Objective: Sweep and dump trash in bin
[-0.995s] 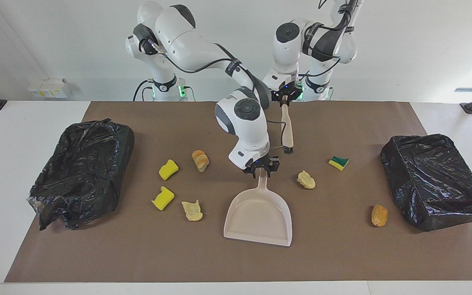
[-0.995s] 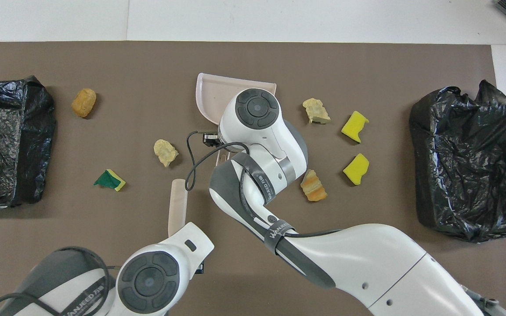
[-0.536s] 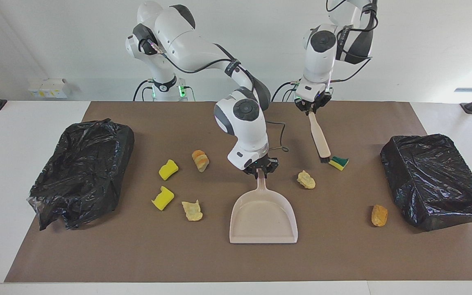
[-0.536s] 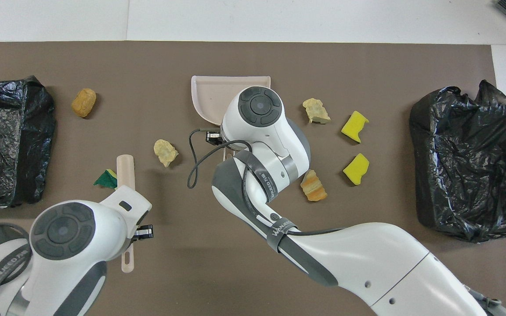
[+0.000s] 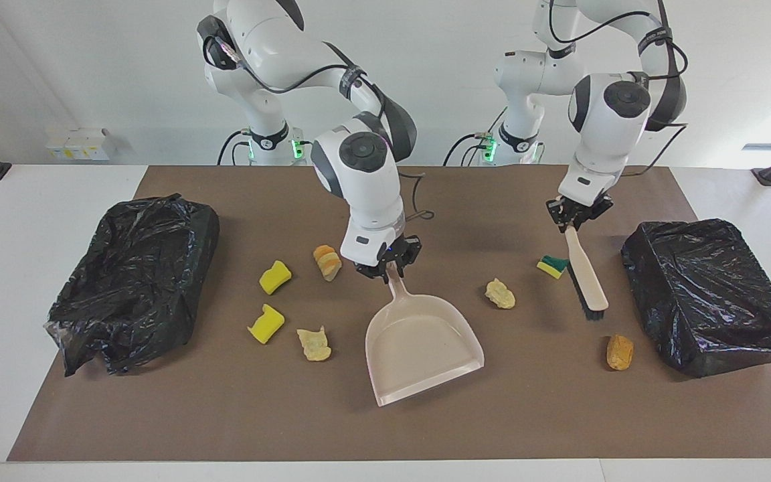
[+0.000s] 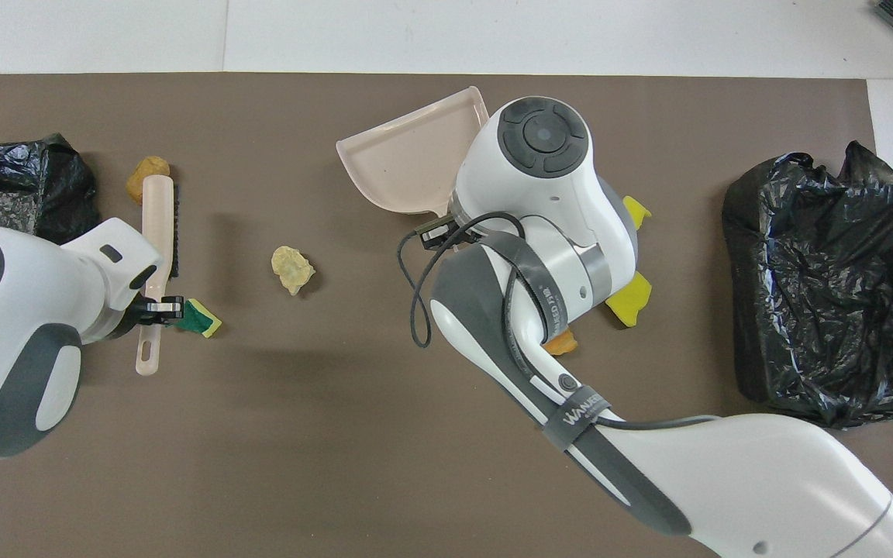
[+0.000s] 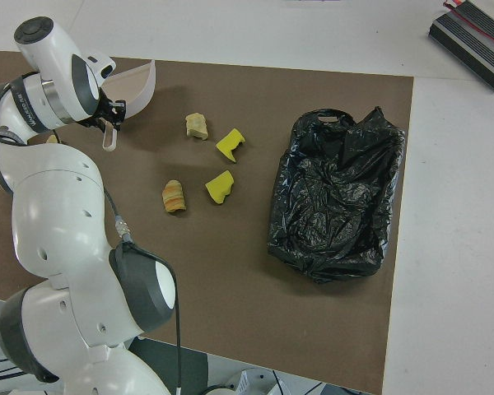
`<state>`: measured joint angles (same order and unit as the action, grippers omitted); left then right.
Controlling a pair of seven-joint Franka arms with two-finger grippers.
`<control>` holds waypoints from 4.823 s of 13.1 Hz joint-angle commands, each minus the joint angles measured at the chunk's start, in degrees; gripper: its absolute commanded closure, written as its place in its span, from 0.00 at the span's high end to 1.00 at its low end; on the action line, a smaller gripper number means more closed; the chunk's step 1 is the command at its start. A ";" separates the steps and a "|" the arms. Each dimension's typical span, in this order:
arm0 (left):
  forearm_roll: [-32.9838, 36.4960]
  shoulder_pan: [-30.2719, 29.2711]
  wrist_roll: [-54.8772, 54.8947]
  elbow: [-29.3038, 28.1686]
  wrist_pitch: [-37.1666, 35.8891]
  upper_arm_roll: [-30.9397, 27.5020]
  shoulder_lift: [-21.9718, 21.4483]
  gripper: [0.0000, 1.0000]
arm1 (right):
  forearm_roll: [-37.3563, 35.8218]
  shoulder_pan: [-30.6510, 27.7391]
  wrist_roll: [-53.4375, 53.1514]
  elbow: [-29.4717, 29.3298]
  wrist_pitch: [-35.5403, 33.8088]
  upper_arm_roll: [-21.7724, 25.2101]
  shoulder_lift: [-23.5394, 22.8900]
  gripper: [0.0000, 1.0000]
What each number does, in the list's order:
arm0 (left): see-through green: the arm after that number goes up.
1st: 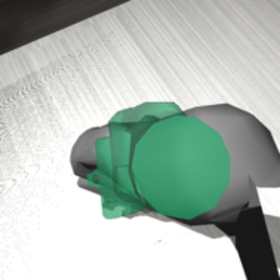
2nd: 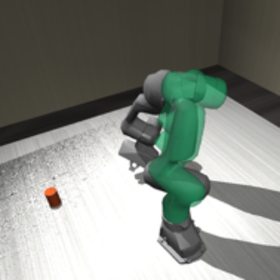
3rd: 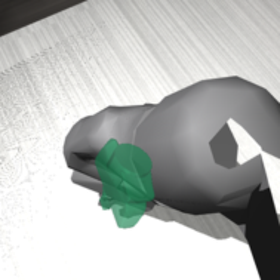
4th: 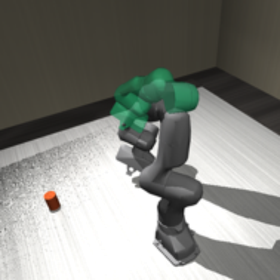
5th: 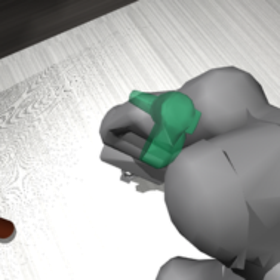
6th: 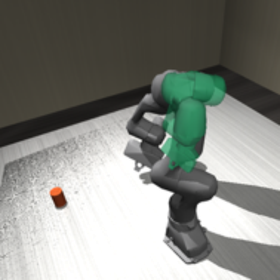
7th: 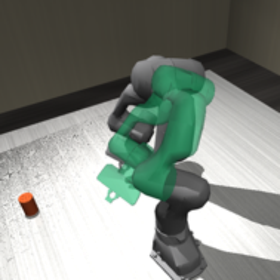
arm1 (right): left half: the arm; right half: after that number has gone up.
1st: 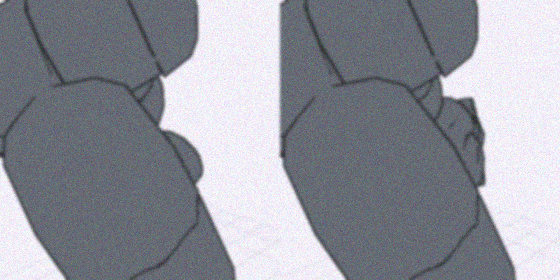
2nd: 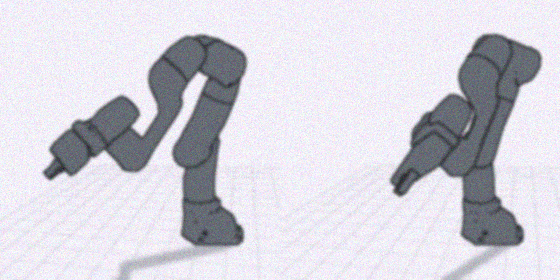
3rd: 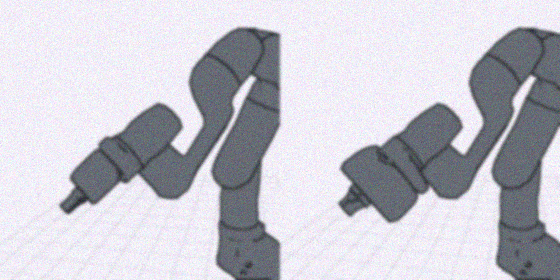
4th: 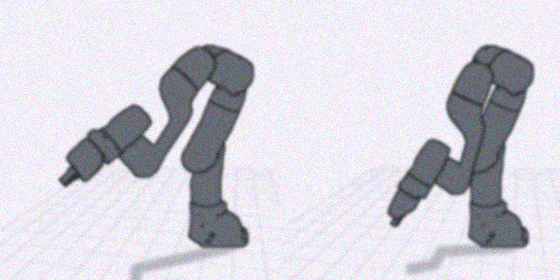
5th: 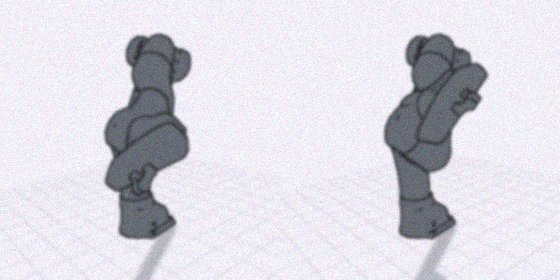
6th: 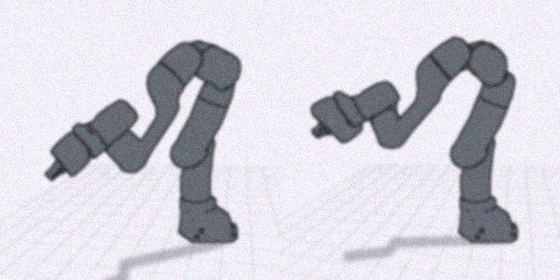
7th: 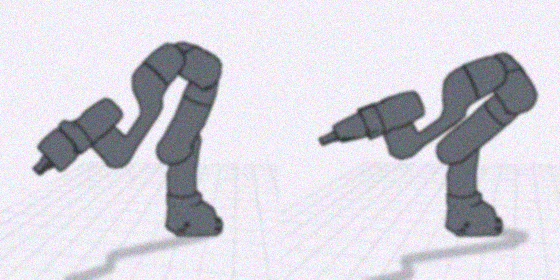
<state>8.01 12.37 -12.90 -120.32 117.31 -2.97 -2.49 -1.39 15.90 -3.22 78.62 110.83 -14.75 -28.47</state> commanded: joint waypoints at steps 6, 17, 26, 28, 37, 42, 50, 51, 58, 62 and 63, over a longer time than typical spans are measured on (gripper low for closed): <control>1.39 -12.01 18.84 21.34 2.39 0.77 19.26 0.00 | 0.07 -3.95 40.61 10.93 -6.95 -0.55 9.91 0.00; -7.31 -9.66 32.86 7.06 -3.31 1.47 12.10 0.00 | -4.42 1.06 38.93 14.19 -7.65 -0.72 8.61 0.00; -13.63 3.70 20.46 -4.64 0.11 1.38 4.35 0.00 | -4.85 3.78 37.67 18.76 -0.53 -0.72 7.64 0.00; -14.07 7.03 19.77 -7.47 1.17 1.47 3.20 0.00 | -4.85 3.78 36.97 18.85 -0.53 -0.72 7.64 0.00; -16.01 22.09 -5.52 -7.04 -4.53 0.77 -2.68 0.00 | -4.68 3.78 34.70 18.76 0.52 -0.72 7.37 0.00; -10.41 12.70 -27.39 -6.60 -6.65 0.68 -6.29 0.00 | -0.19 3.09 34.30 20.34 0.71 -0.72 7.81 0.00; -5.55 2.38 -32.37 -20.80 -4.93 1.38 -10.69 0.00 | -0.37 2.38 41.98 20.61 -3.78 -0.64 8.16 0.00; -5.55 2.65 -30.88 -22.23 -2.37 1.47 -10.60 0.00 | -0.46 2.29 41.98 20.61 -3.78 -0.64 8.16 0.00; -8.98 15.28 -13.73 -20.66 8.97 1.65 -3.67 0.00 | -0.54 2.38 41.80 20.70 -3.61 -0.64 8.25 0.00; -10.38 27.06 -12.94 -18.82 11.89 1.74 -2.25 0.00 | -0.54 2.46 41.80 20.70 -3.61 -0.64 8.25 0.00; -10.91 29.01 -12.94 -17.51 11.81 1.65 -1.90 0.00 | -0.54 2.46 41.80 20.70 -3.61 -0.64 8.25 0.00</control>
<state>-1.49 37.53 -27.62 -139.73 128.76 -0.22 -5.08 -2.77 19.02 36.52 97.95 107.77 -15.07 -21.43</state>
